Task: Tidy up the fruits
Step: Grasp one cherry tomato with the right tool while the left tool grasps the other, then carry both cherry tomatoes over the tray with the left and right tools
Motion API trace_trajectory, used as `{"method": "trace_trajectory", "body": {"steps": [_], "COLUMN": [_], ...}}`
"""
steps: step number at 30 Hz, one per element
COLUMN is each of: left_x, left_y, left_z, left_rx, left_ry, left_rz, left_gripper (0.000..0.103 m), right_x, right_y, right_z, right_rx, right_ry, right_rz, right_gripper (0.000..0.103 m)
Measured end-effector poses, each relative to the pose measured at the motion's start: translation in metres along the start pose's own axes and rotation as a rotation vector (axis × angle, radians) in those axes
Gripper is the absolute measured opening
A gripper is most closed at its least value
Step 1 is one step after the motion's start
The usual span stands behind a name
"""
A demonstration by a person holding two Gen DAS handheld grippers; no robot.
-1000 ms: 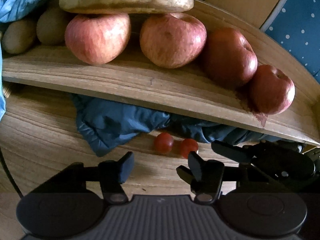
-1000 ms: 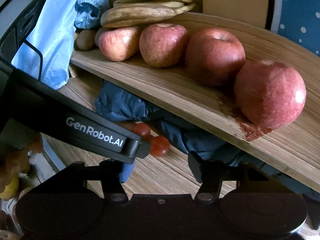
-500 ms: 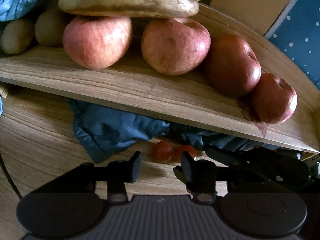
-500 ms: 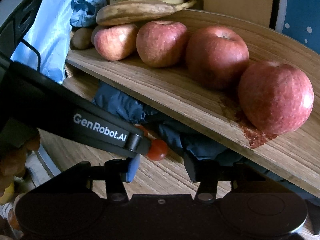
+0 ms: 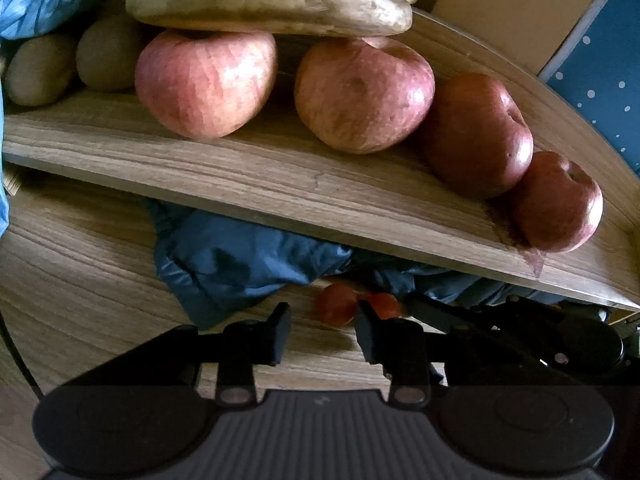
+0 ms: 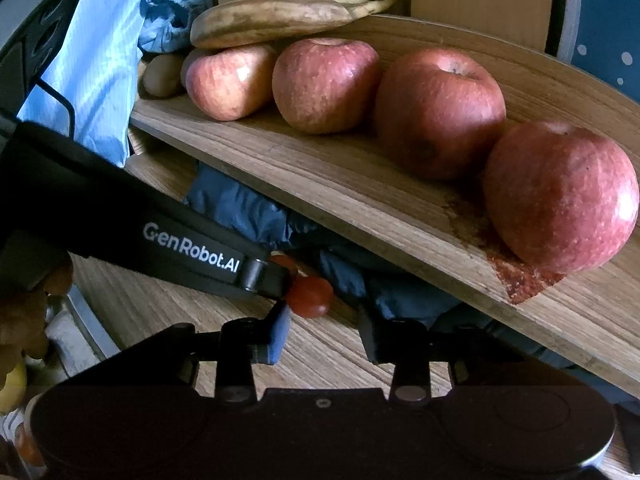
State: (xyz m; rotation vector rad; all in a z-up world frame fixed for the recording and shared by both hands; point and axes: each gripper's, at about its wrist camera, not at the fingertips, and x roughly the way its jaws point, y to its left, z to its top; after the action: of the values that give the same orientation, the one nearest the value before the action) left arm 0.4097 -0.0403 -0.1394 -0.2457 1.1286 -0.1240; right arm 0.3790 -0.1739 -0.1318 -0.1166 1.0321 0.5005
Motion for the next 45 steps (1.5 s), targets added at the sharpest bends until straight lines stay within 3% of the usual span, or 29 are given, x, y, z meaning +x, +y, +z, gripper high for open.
{"method": "trace_trajectory", "body": {"steps": [8,24,27,45], "left_x": [-0.003,0.004,0.005,-0.017], "left_y": [-0.006,-0.007,-0.005,0.008], "left_z": [-0.005,-0.003,-0.002,-0.018], "left_rx": [0.008,0.009,0.003,0.025], "left_ry": [0.010,-0.008,-0.009,0.013], "left_rz": [-0.013,-0.037,-0.042,-0.082], "left_gripper": [0.031,0.029,0.025,0.024], "right_x": [0.000,-0.003,-0.004,-0.019], "right_y": [-0.001,-0.004,-0.003,0.008], "right_z": [0.000,-0.003,-0.004,-0.015], "right_rx": [0.001,0.029,0.033,0.063], "right_ry": [-0.002,0.004,0.007,0.024], "right_rz": [0.002,0.002,0.000,-0.018], "right_gripper": [0.027,0.026,0.026,0.026]}}
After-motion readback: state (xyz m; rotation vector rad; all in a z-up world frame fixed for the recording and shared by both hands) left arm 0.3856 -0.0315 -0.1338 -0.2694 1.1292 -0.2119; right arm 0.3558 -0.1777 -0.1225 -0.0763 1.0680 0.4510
